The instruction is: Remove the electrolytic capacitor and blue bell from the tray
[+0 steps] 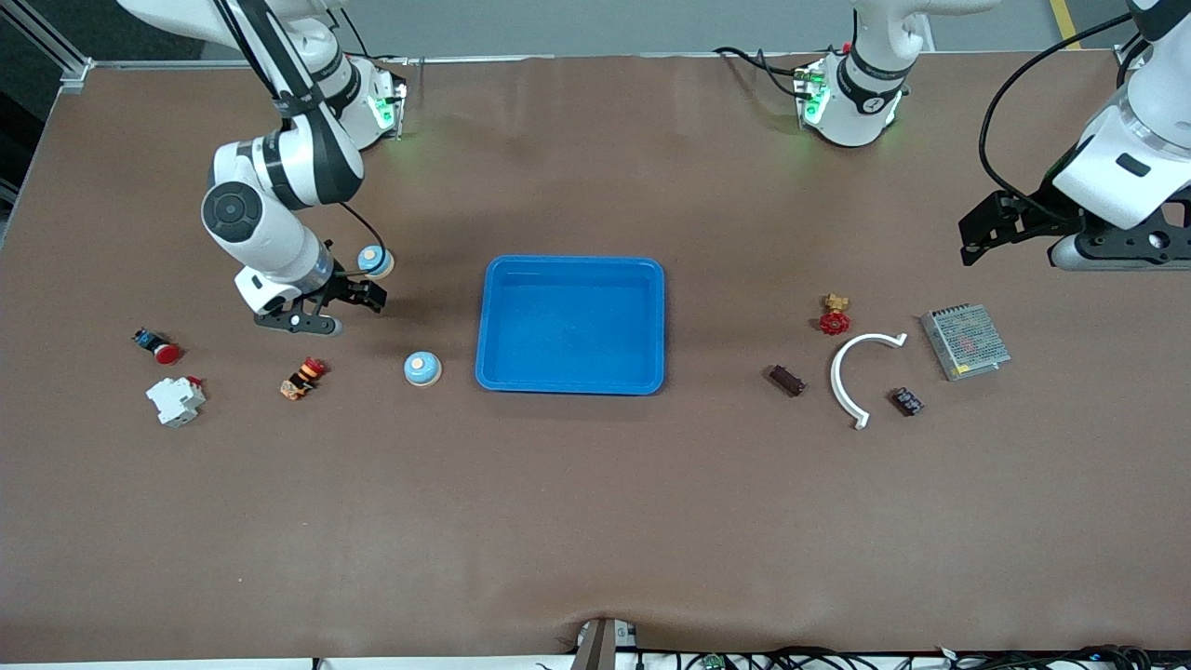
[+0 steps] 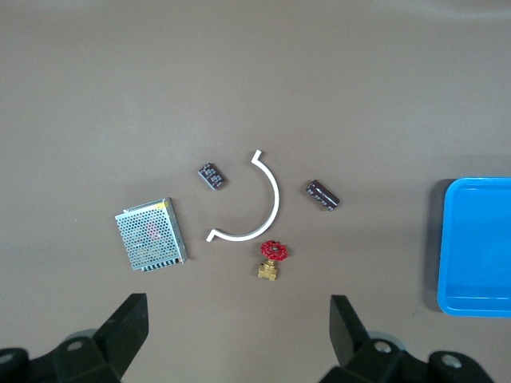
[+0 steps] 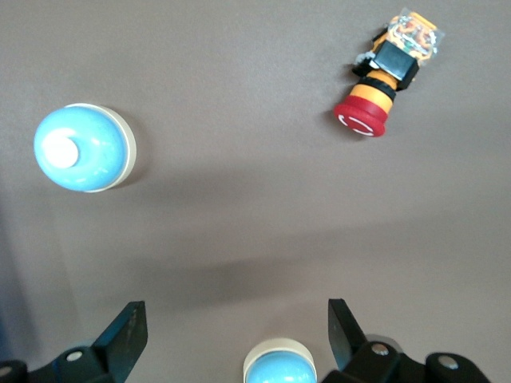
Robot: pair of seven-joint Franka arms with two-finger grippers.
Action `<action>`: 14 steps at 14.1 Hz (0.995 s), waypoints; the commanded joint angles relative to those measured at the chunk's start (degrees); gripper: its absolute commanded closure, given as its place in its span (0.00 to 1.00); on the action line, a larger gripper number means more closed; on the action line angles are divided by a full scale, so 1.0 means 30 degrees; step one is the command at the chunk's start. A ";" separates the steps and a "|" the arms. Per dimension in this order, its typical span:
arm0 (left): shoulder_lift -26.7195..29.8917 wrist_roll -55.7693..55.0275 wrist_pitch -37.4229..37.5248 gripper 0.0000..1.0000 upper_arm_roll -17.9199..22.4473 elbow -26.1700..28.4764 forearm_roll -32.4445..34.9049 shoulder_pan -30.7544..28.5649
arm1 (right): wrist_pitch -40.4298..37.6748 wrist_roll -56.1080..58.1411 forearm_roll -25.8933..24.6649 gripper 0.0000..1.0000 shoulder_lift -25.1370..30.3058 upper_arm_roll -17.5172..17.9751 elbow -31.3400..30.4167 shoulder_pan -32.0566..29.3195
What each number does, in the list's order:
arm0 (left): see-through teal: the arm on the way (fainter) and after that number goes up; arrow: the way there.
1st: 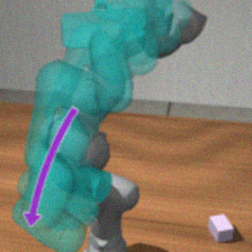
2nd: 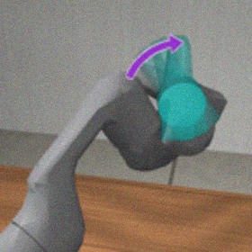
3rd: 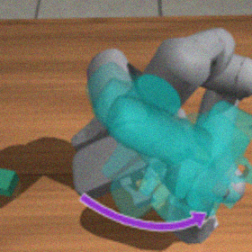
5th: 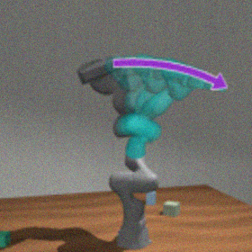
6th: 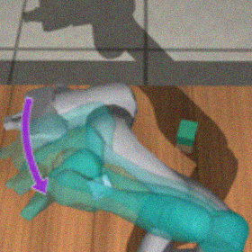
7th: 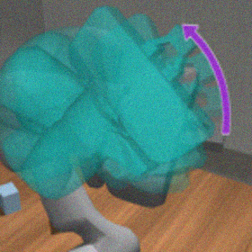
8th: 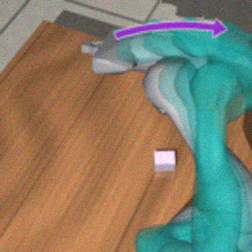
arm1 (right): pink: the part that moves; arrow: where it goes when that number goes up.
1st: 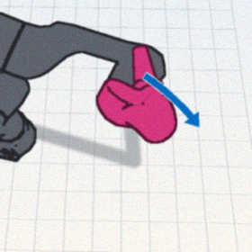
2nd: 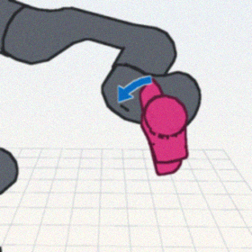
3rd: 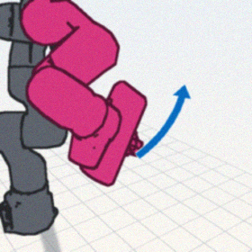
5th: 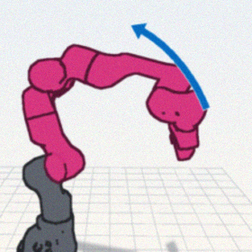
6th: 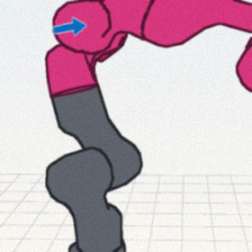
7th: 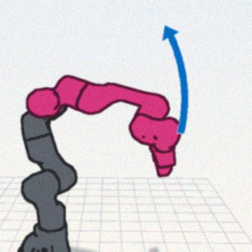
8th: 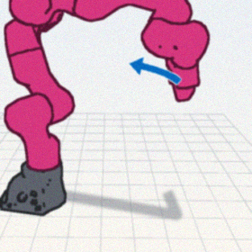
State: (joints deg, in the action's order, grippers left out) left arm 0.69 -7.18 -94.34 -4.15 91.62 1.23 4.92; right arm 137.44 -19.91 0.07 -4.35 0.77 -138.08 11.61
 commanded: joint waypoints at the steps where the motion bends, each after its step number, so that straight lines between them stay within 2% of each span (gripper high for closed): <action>1: -0.0055 -0.0155 0.0012 0.00 -0.0140 -0.0128 -0.0148 -0.0088 | -0.0930 -0.0160 0.0092 0.00 0.1737 0.0125 -0.0816 -0.0179; 7: -0.0143 0.0107 0.0070 0.00 -0.0374 -0.0128 -0.0118 0.0147 | 0.1230 0.0044 0.0063 0.00 0.3586 0.0124 -0.4300 -0.0179; 10: -0.0056 0.0167 0.0158 0.00 -0.0433 -0.0128 -0.0118 0.0147 | 0.3690 0.0074 0.0034 0.00 0.3529 0.0125 -0.6059 -0.0150; 14: -0.0026 0.0168 0.0158 0.00 -0.0433 -0.0128 -0.0147 0.0118 | 0.5013 0.0074 0.0063 0.00 0.3470 0.0125 -0.7204 -0.0033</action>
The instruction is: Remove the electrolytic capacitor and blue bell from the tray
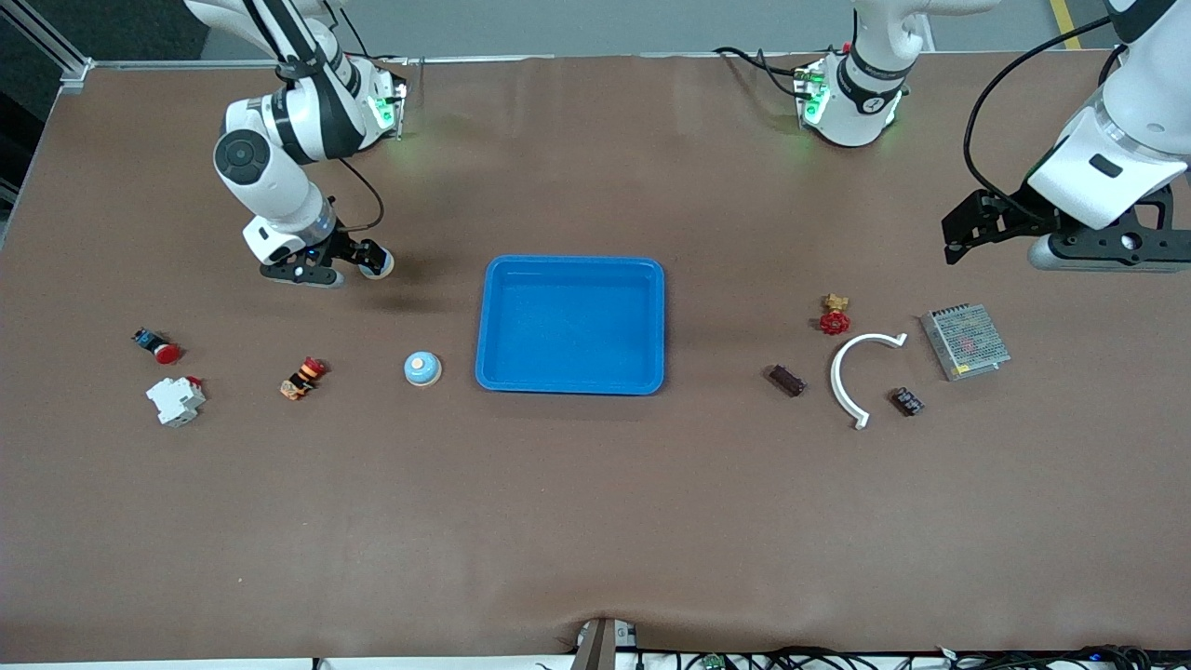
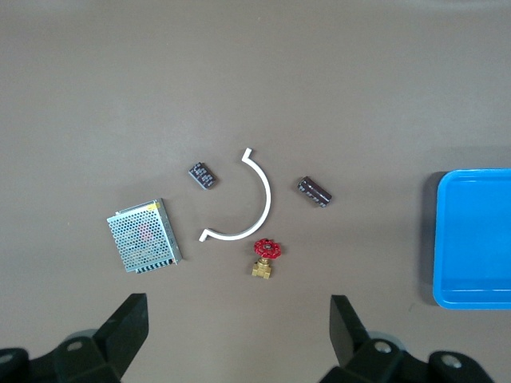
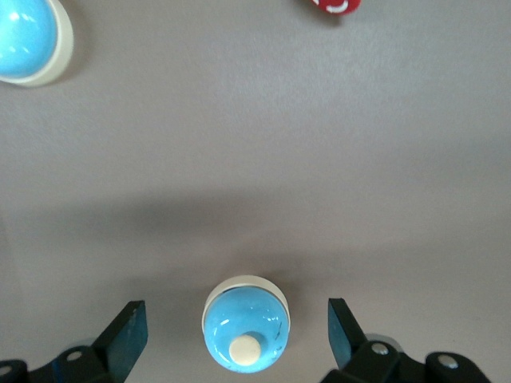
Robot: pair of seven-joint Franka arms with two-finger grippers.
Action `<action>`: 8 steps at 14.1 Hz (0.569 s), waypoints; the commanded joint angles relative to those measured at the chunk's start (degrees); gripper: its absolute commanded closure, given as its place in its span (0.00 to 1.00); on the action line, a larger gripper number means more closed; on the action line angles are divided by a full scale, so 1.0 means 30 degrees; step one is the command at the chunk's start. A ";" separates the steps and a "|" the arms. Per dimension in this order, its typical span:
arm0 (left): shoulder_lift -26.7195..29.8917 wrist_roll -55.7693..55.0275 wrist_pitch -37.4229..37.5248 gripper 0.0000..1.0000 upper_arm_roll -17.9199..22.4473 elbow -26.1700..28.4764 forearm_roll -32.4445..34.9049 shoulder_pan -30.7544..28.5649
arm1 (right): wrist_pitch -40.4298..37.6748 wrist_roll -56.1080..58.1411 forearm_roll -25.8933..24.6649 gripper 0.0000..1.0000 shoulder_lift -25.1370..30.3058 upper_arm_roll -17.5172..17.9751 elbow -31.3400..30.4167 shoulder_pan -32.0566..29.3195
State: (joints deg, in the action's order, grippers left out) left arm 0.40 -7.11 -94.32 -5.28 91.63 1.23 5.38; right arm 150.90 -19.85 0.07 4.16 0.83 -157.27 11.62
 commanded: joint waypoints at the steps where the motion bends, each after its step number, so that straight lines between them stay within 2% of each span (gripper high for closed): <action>1: 0.0072 0.0115 0.0150 0.00 -0.0055 -0.0134 -0.0147 -0.0036 | 0.0822 0.0027 0.0064 0.00 0.0636 0.0105 -0.1071 -0.0005; 8: 0.0043 -0.0149 0.0296 0.00 -0.0026 -0.0046 -0.0118 -0.0212 | 0.4307 -0.0090 0.0064 0.00 -0.1061 0.0134 -0.2187 0.0200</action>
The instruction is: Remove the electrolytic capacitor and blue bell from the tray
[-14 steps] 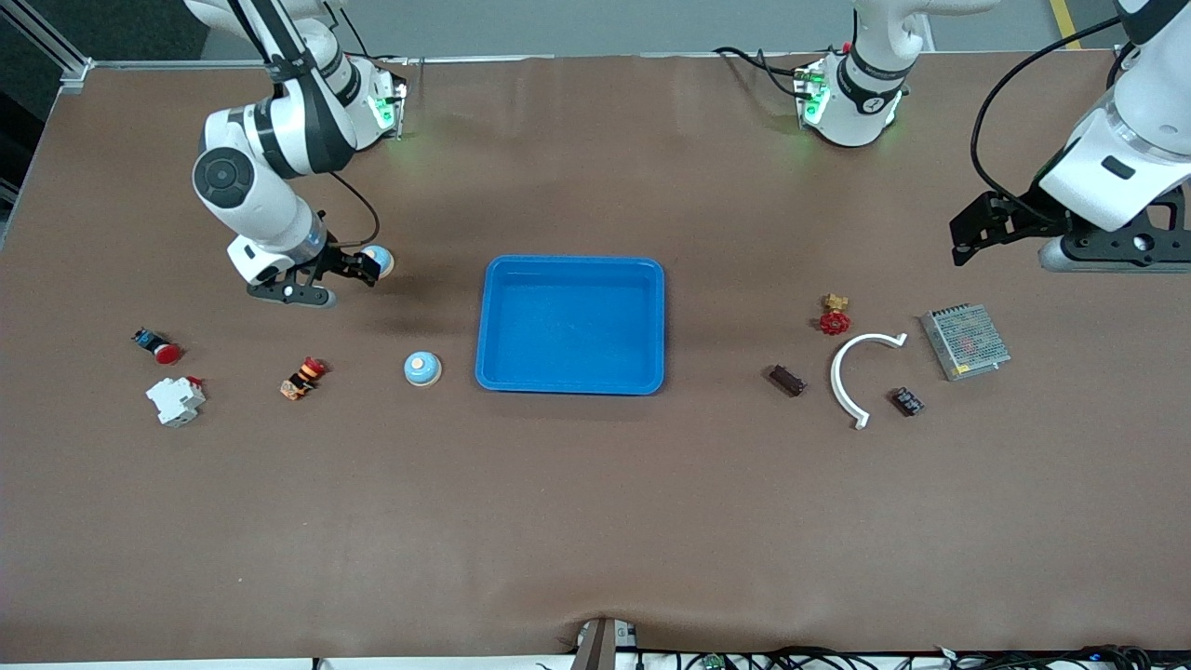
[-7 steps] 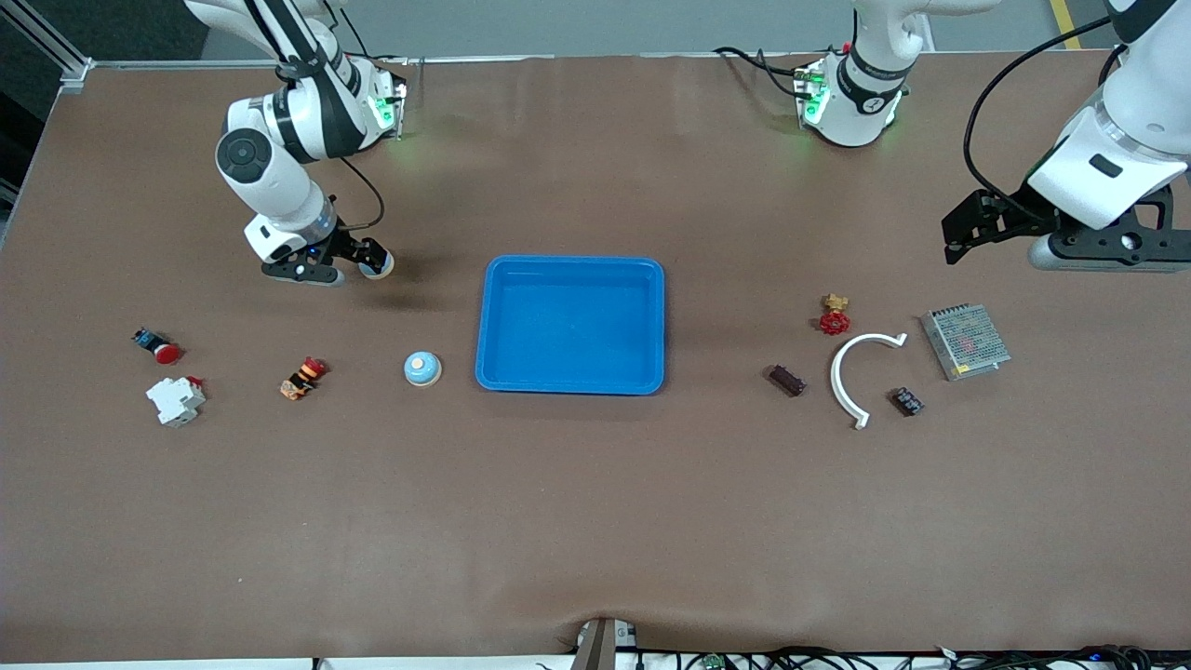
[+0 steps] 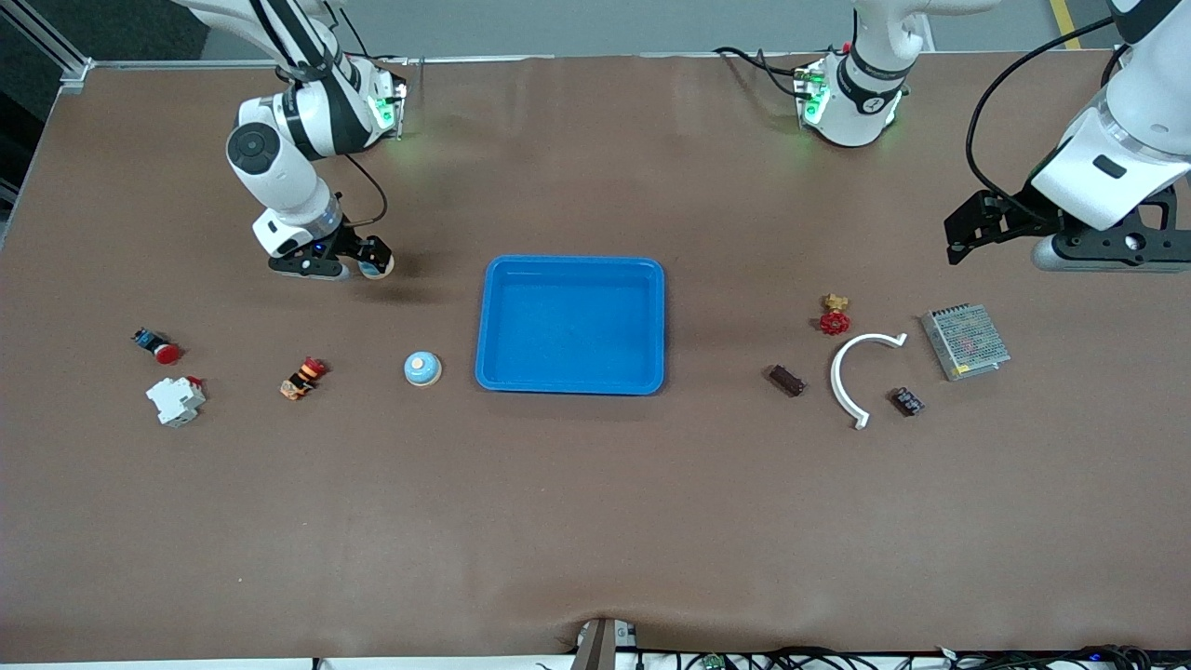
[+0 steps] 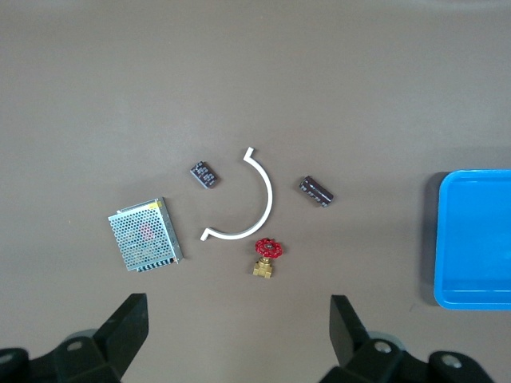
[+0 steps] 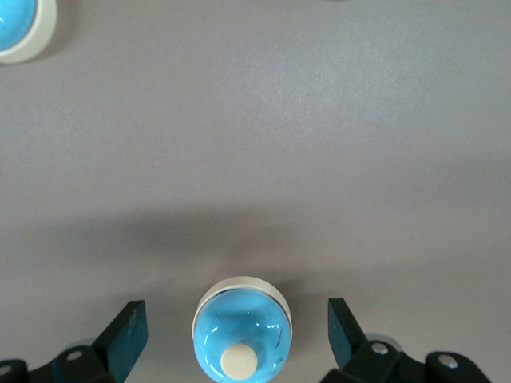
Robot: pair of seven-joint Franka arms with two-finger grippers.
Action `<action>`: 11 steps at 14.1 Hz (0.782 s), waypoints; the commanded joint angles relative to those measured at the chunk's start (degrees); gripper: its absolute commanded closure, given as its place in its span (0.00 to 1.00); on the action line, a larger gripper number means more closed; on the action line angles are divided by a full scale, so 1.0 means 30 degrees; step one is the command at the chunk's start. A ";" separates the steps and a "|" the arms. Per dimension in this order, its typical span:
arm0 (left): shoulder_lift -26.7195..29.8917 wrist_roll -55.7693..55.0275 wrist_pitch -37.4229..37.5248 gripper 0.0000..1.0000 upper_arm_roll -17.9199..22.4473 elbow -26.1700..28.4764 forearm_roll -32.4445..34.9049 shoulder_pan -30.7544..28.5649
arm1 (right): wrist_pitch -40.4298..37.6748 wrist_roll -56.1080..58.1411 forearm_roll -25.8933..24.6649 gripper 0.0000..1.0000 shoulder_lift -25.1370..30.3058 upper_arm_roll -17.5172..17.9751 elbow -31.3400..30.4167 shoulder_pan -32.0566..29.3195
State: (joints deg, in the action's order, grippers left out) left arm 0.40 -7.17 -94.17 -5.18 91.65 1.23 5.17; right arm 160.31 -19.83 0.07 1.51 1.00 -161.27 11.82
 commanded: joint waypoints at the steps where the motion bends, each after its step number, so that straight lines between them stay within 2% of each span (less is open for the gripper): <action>1: 0.0072 -0.0131 0.0333 0.00 -0.0061 -0.0022 -0.0118 -0.0141 | 0.1288 -0.0157 0.0065 0.00 -0.0356 0.0075 -0.0909 0.0336; 11: 0.0102 -0.0219 0.0451 0.00 -0.0032 -0.0168 -0.0059 -0.0171 | 0.1172 -0.0187 0.0065 0.00 -0.1061 0.0075 -0.1291 0.0895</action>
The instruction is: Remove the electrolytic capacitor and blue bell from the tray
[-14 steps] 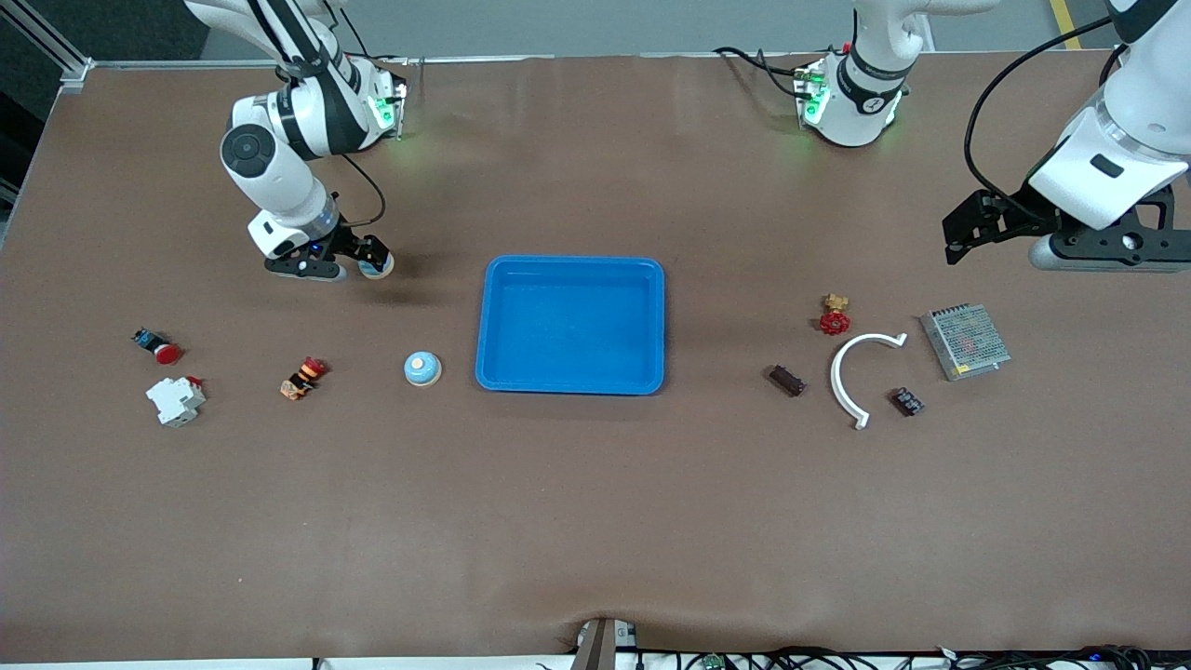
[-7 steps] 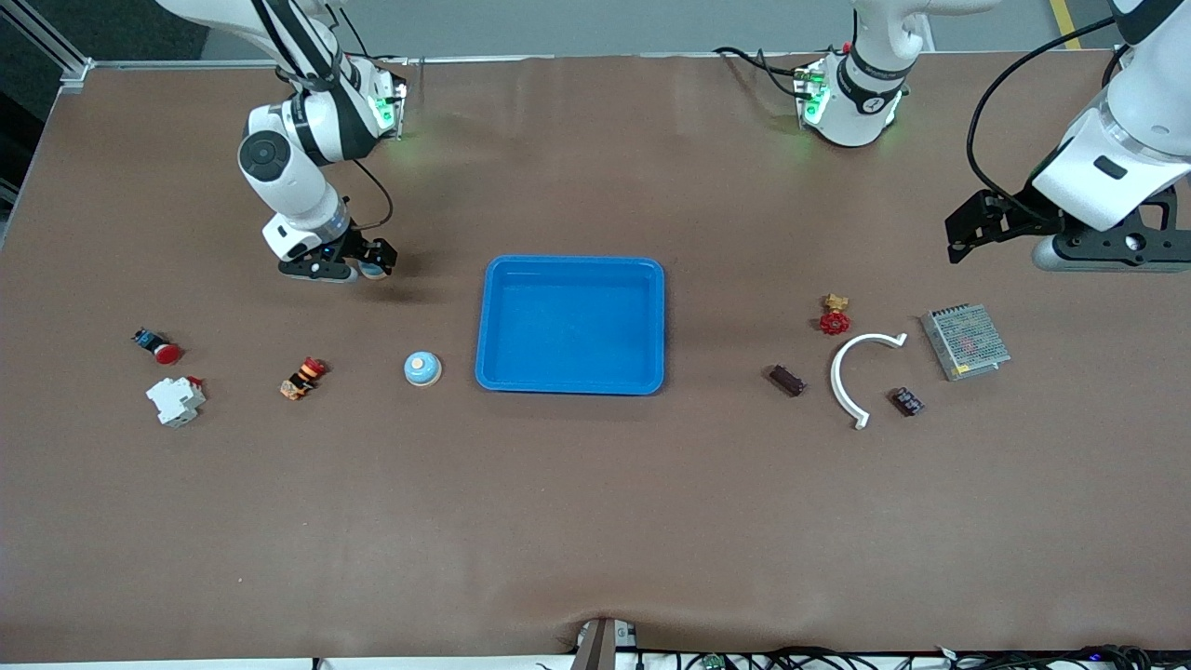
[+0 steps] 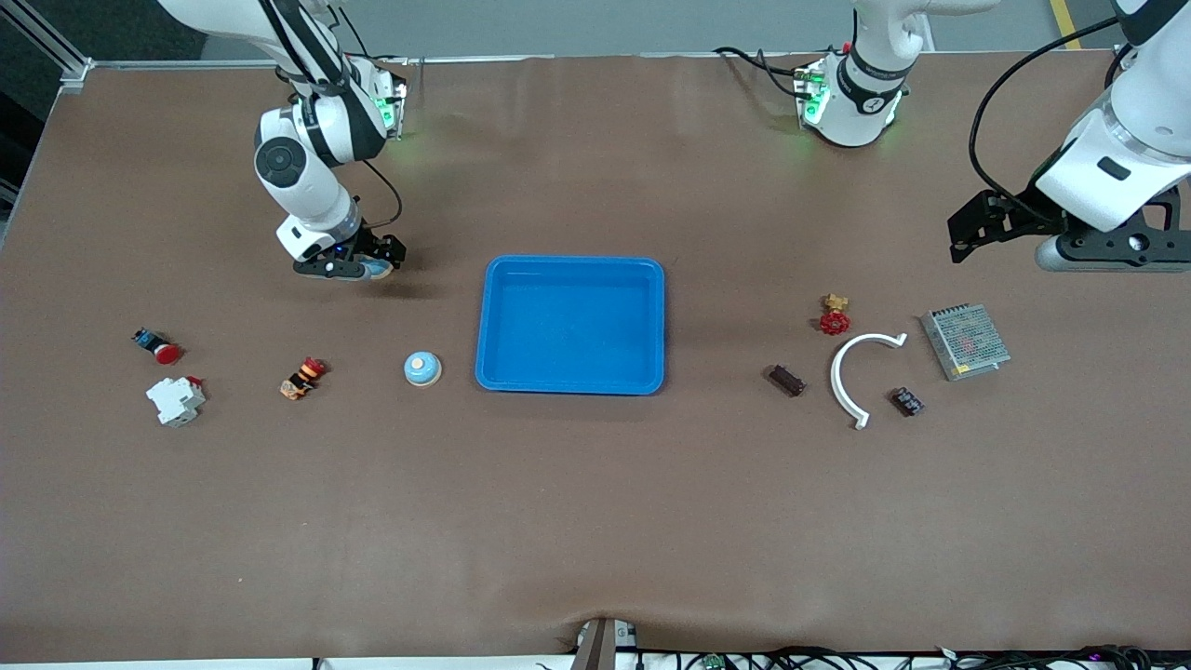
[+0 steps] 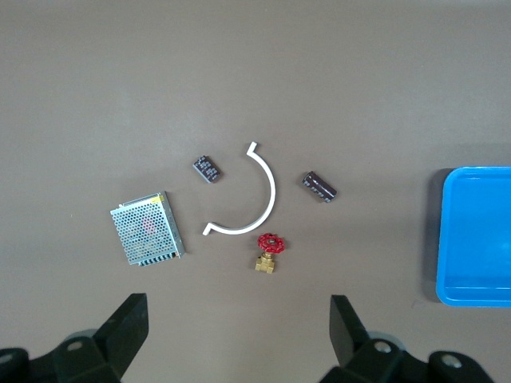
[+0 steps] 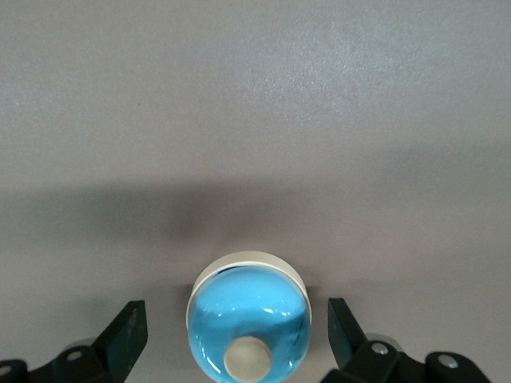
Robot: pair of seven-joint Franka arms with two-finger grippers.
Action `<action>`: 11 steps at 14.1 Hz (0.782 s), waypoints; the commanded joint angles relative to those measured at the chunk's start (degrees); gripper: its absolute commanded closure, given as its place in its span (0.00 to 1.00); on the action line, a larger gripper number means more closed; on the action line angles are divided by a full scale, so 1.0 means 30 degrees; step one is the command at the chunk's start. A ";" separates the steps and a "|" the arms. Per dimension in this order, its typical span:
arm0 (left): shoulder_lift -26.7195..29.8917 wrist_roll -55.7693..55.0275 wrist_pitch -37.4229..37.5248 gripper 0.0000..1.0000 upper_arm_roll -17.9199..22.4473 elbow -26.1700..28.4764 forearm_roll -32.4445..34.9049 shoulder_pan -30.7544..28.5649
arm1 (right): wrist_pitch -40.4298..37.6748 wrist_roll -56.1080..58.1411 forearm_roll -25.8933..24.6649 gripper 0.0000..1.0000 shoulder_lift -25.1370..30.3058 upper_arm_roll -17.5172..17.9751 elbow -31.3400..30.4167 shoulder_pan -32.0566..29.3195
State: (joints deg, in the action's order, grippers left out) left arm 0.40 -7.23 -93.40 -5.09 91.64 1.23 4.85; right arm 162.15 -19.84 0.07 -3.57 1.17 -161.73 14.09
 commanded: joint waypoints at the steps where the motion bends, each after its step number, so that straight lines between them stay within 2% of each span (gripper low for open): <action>1: 0.0102 -0.0197 0.0196 0.00 -0.0061 -0.0167 -0.0059 -0.0065 | 0.0472 -0.0184 0.0065 0.00 0.0605 0.0021 -0.1138 0.0139; 9: 0.0249 -0.0138 0.0225 0.00 -0.0061 -0.0665 -0.0089 -0.0065 | 0.0617 -0.0184 0.0065 0.00 0.0195 0.0021 -0.1109 0.0109; 10: 0.0248 -0.0138 0.0225 0.00 -0.0061 -0.0665 -0.0089 -0.0065 | 0.0618 -0.0184 0.0065 0.21 0.0195 0.0021 -0.1080 0.0138; 11: 0.0248 -0.0051 0.0225 0.00 -0.0061 -0.0665 -0.0089 -0.0094 | 0.0589 -0.0213 0.0065 0.61 0.0166 0.0021 -0.1051 0.0110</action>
State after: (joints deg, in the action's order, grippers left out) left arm 0.72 -7.23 -93.40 -5.09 90.00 1.23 4.85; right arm 161.86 -19.84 0.07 -4.67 1.17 -161.85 14.11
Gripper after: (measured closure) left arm 0.000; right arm 0.093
